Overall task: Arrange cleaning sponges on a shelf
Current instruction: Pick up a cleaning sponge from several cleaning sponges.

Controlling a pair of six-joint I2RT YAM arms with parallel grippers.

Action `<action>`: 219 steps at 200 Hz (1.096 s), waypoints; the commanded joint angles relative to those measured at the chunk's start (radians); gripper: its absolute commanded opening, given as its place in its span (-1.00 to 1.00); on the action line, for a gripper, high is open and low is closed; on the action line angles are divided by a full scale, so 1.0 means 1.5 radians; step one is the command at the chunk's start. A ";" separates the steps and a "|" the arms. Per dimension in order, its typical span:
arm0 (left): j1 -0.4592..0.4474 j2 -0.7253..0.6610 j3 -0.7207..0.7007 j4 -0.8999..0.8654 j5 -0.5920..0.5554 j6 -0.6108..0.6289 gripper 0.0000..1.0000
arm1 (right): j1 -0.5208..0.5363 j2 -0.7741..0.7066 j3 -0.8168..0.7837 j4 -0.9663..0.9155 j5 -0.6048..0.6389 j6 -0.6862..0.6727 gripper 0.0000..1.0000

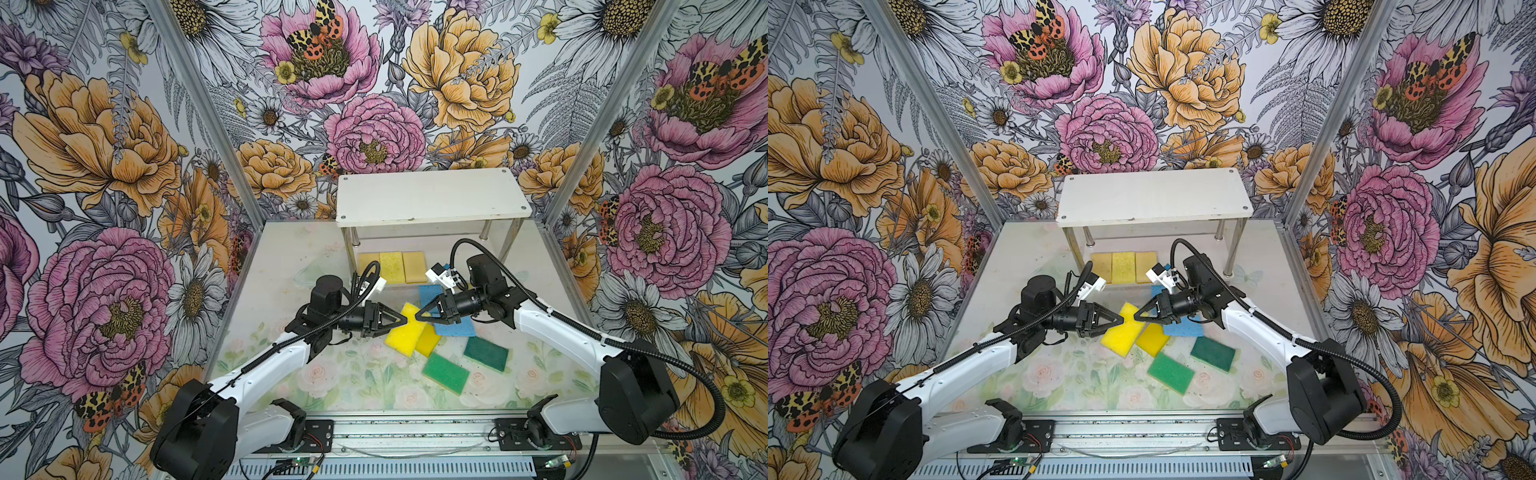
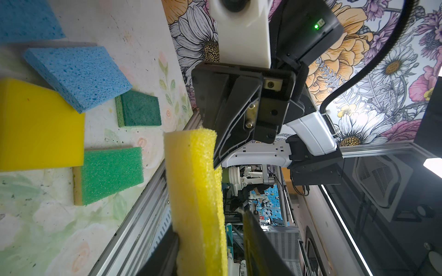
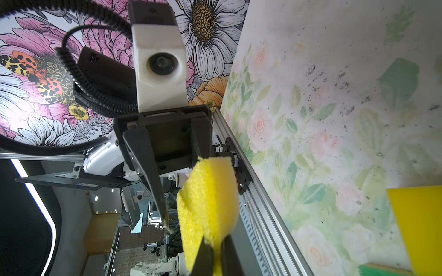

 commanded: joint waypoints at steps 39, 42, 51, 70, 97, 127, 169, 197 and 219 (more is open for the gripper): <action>-0.018 0.005 0.001 0.046 0.001 -0.005 -0.50 | 0.014 0.007 0.012 0.005 0.001 -0.019 -0.92; -0.018 0.006 0.002 0.045 0.001 -0.005 -0.52 | 0.014 0.007 0.012 0.005 0.001 -0.020 -0.92; -0.018 0.006 0.001 0.045 0.000 -0.005 -0.59 | 0.014 0.007 0.012 0.005 0.001 -0.019 -0.92; -0.019 0.005 0.001 0.045 -0.004 -0.006 -0.66 | 0.014 0.006 0.013 0.005 0.003 -0.020 -0.91; -0.021 0.005 -0.002 0.046 -0.005 -0.007 -0.76 | 0.014 0.006 0.011 0.006 0.003 -0.020 -0.90; -0.021 0.007 -0.003 0.045 -0.008 -0.008 -0.80 | 0.014 0.005 0.011 0.006 0.006 -0.020 -0.78; -0.021 0.008 -0.002 0.045 -0.007 -0.007 -0.87 | 0.014 0.001 0.010 0.006 0.013 -0.020 -0.37; -0.019 0.007 -0.004 0.046 -0.016 -0.006 -0.87 | 0.013 -0.009 0.011 0.006 0.034 -0.020 -0.10; -0.015 0.002 -0.010 0.053 -0.037 -0.012 -0.88 | 0.010 -0.024 0.017 0.008 0.084 -0.001 0.04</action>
